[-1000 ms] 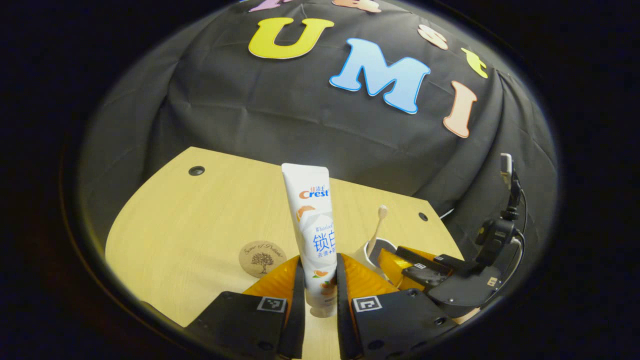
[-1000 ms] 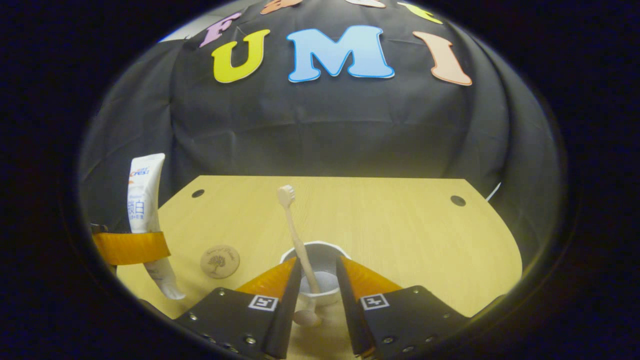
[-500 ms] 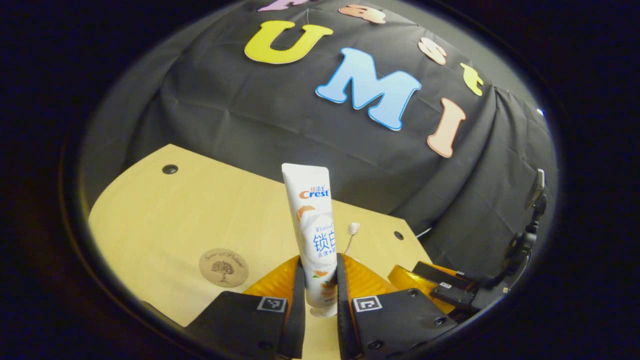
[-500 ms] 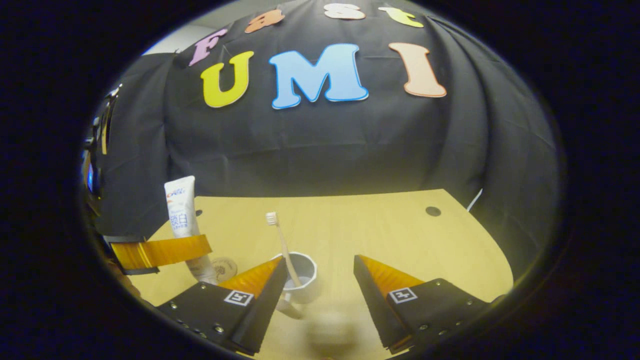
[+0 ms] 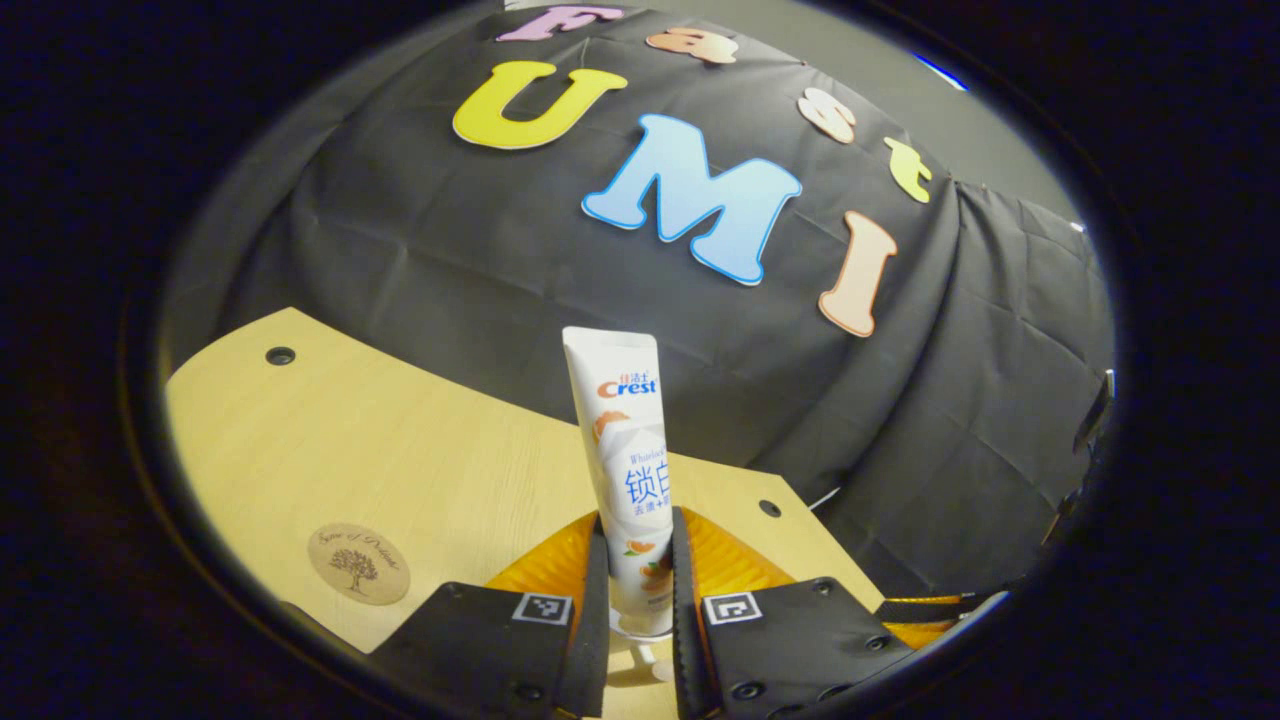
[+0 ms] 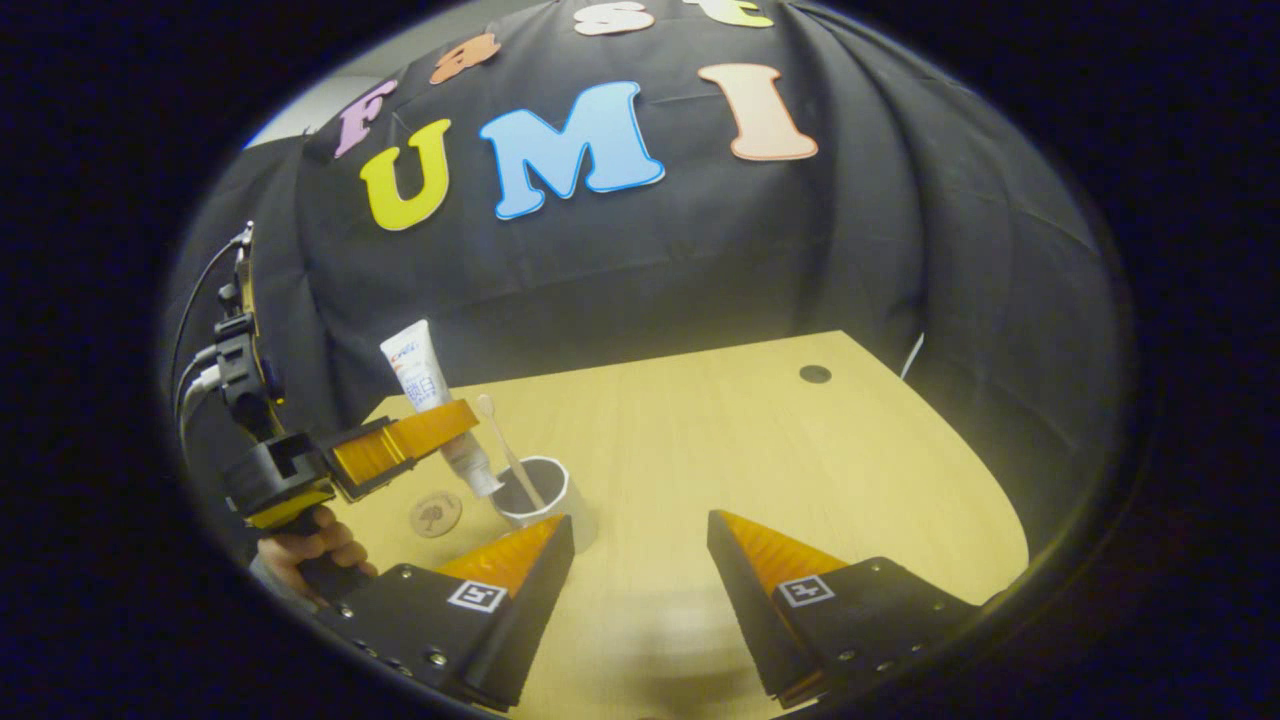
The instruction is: Put the toothbrush and toothpaste on the desktop into the cup, then pick up the cup and place it on the coaster on the desktop.
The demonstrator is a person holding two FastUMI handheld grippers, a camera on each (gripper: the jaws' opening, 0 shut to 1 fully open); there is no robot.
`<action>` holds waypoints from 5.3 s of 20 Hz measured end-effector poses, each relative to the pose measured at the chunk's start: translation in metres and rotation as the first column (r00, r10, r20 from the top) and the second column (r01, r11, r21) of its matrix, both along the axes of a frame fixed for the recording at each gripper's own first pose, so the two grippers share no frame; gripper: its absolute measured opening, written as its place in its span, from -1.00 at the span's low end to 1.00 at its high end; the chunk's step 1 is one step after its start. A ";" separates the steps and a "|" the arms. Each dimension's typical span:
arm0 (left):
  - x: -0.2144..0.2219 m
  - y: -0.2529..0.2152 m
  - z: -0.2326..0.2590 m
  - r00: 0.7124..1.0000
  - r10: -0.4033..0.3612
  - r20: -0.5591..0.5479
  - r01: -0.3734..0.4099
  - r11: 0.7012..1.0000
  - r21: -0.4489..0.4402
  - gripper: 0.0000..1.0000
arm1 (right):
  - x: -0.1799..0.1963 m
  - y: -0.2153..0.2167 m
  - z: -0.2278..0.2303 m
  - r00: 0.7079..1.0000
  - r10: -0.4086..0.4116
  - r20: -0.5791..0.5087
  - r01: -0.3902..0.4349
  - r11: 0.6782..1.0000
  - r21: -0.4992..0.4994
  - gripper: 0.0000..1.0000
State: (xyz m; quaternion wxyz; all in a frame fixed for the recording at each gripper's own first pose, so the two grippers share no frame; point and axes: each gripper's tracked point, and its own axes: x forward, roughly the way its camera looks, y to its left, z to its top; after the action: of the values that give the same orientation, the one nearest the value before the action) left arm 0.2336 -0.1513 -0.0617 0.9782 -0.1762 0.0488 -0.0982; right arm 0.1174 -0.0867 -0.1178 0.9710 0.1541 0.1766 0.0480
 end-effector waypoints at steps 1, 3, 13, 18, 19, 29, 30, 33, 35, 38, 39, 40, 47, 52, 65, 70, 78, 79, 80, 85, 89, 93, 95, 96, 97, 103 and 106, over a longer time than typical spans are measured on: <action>0.003 -0.004 -0.002 1.000 0.004 0.014 -0.004 1.000 0.017 -0.34 | -0.003 -0.006 -0.003 1.000 -0.006 -0.003 0.006 1.000 -0.001 0.65; 0.010 -0.008 -0.012 0.999 0.015 0.035 -0.017 0.998 0.057 -0.34 | -0.009 -0.011 -0.010 1.000 -0.003 -0.016 0.003 1.000 -0.004 0.65; 0.025 -0.021 -0.035 0.999 0.008 0.052 -0.017 0.985 0.172 -0.31 | -0.014 -0.012 -0.012 0.999 0.034 -0.027 -0.034 0.999 0.008 0.65; 0.017 -0.018 -0.035 0.998 0.009 0.057 -0.020 0.979 0.204 -0.12 | -0.013 0.000 -0.011 0.998 0.058 -0.036 -0.057 0.998 0.021 0.65; 0.017 -0.017 -0.032 0.998 0.001 0.058 -0.013 0.979 0.204 0.14 | -0.013 0.002 -0.010 0.998 0.060 -0.035 -0.060 0.998 0.021 0.65; -0.008 -0.001 -0.008 0.997 -0.009 0.082 -0.008 0.980 0.200 0.88 | -0.020 0.029 -0.003 0.996 0.082 -0.031 -0.082 0.997 0.000 0.65; -0.012 0.002 -0.005 0.996 -0.011 0.084 -0.006 0.980 0.201 0.89 | -0.019 0.033 -0.001 0.996 0.085 -0.033 -0.085 0.996 0.001 0.65; -0.026 0.011 0.007 0.996 -0.014 0.091 -0.004 0.980 0.198 0.89 | -0.015 0.043 0.004 0.995 0.090 -0.039 -0.090 0.996 -0.005 0.65; -0.035 0.020 0.014 0.995 -0.017 0.095 -0.002 0.980 0.197 0.89 | -0.012 0.052 0.006 0.994 0.097 -0.046 -0.098 0.995 -0.008 0.65; -0.046 0.038 0.022 0.995 0.003 0.097 -0.022 0.979 0.200 0.89 | -0.003 0.067 0.003 0.990 0.121 -0.073 -0.122 0.992 -0.021 0.65; -0.050 0.043 0.025 0.995 0.012 0.096 -0.031 0.979 0.200 0.79 | -0.001 0.073 0.002 0.988 0.129 -0.085 -0.131 0.991 -0.029 0.65; -0.056 0.051 0.027 0.996 0.020 0.092 -0.039 0.979 0.201 0.80 | 0.003 0.078 0.000 0.986 0.136 -0.100 -0.141 0.989 -0.040 0.65; -0.082 0.092 0.025 0.994 0.087 0.060 -0.099 0.966 0.239 0.93 | 0.020 0.106 -0.021 0.957 0.181 -0.228 -0.205 0.975 -0.090 0.65; -0.101 0.108 0.028 0.992 0.107 0.064 -0.120 0.963 0.240 0.93 | 0.034 0.115 -0.031 0.934 0.183 -0.308 -0.224 0.969 -0.104 0.65; -0.129 0.141 0.018 0.991 0.131 0.017 -0.131 0.960 0.245 0.86 | 0.064 0.130 -0.065 0.832 0.151 -0.534 -0.280 0.945 -0.168 0.65; -0.132 0.161 0.007 0.986 0.167 -0.020 -0.159 0.962 0.220 0.93 | 0.075 0.135 -0.079 0.782 0.147 -0.605 -0.300 0.940 -0.161 0.65; -0.138 0.179 -0.001 0.976 0.212 -0.045 -0.200 0.961 0.191 1.00 | 0.087 0.140 -0.099 0.728 0.158 -0.668 -0.321 0.938 -0.128 0.69; -0.138 0.180 -0.002 0.975 0.215 -0.051 -0.203 0.961 0.187 1.00 | 0.086 0.140 -0.099 0.726 0.159 -0.669 -0.320 0.939 -0.124 0.67; -0.136 0.180 -0.003 0.975 0.217 -0.055 -0.204 0.962 0.182 1.00 | 0.087 0.138 -0.098 0.726 0.150 -0.672 -0.313 0.941 -0.128 0.69; -0.135 0.179 -0.008 0.973 0.222 -0.069 -0.207 0.964 0.169 1.00 | 0.086 0.129 -0.102 0.721 0.125 -0.682 -0.300 0.943 -0.144 0.14; -0.135 0.181 -0.011 0.970 0.229 -0.078 -0.214 0.963 0.161 1.00 | 0.083 0.128 -0.098 0.723 0.125 -0.680 -0.298 0.944 -0.143 -0.36; -0.138 0.189 -0.012 0.965 0.248 -0.081 -0.233 0.960 0.155 0.93 | 0.086 0.129 -0.098 0.738 0.131 -0.662 -0.301 0.942 -0.148 -0.39; -0.139 0.194 -0.013 0.963 0.258 -0.081 -0.243 0.958 0.154 1.00 | 0.086 0.131 -0.094 0.744 0.143 -0.653 -0.297 0.946 -0.132 -0.40; -0.141 0.196 -0.014 0.961 0.262 -0.083 -0.247 0.957 0.152 1.00 | 0.086 0.132 -0.092 0.748 0.149 -0.647 -0.302 0.944 -0.132 -0.40; -0.142 0.199 -0.013 0.960 0.267 -0.085 -0.252 0.956 0.150 1.00 | 0.086 0.134 -0.089 0.750 0.156 -0.642 -0.306 0.943 -0.128 -0.40; -0.159 0.222 -0.019 0.951 0.295 -0.094 -0.281 0.950 0.138 1.00 | 0.075 0.171 -0.073 0.746 0.221 -0.628 -0.363 0.926 -0.105 -0.40; -0.173 0.240 -0.019 0.943 0.319 -0.094 -0.306 0.943 0.128 0.94 | 0.073 0.196 -0.061 0.740 0.254 -0.623 -0.398 0.912 -0.101 -0.39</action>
State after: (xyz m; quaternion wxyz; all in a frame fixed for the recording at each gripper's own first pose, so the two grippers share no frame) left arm 0.0609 0.0889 -0.0810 0.9853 -0.1320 0.0812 0.0714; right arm 0.1904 0.1093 -0.1790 0.8524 0.0158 0.5016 0.1466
